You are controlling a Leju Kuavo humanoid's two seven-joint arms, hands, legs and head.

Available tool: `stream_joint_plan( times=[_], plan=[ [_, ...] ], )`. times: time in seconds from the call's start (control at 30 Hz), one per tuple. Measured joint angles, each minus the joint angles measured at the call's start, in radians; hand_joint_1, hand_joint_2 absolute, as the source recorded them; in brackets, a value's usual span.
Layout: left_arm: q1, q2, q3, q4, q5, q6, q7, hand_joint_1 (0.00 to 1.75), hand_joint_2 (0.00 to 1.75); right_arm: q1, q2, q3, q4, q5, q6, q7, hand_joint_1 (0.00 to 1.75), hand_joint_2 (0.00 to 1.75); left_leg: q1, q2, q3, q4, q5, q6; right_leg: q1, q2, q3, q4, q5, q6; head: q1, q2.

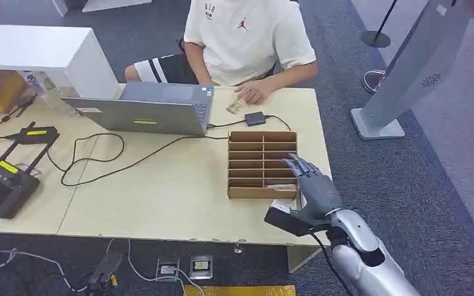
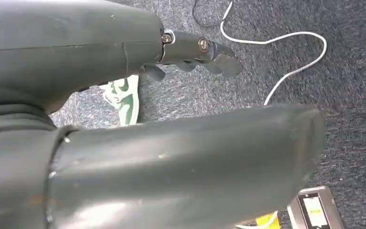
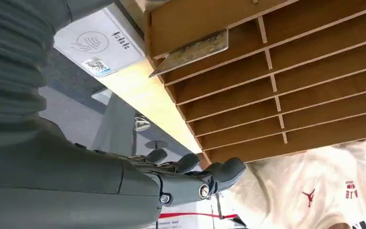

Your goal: Pass the card to the sensor for recognition and then transmit it.

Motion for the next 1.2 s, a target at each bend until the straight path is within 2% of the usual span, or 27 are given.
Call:
stream_joint_plan(
  times=[1.2],
  plan=[
    [-0.007,0.0,0.0,0.003,-0.009,-0.013,0.0,0.0,0.0,-0.041,0.045,0.002,0.101,-0.024,0.016,0.003,0.0,1.75,0.0,0.0,0.0,0.0,0.0,0.0,0.0,0.0,0.0,0.0,0.0,0.0,0.0,0.0]
  ],
)
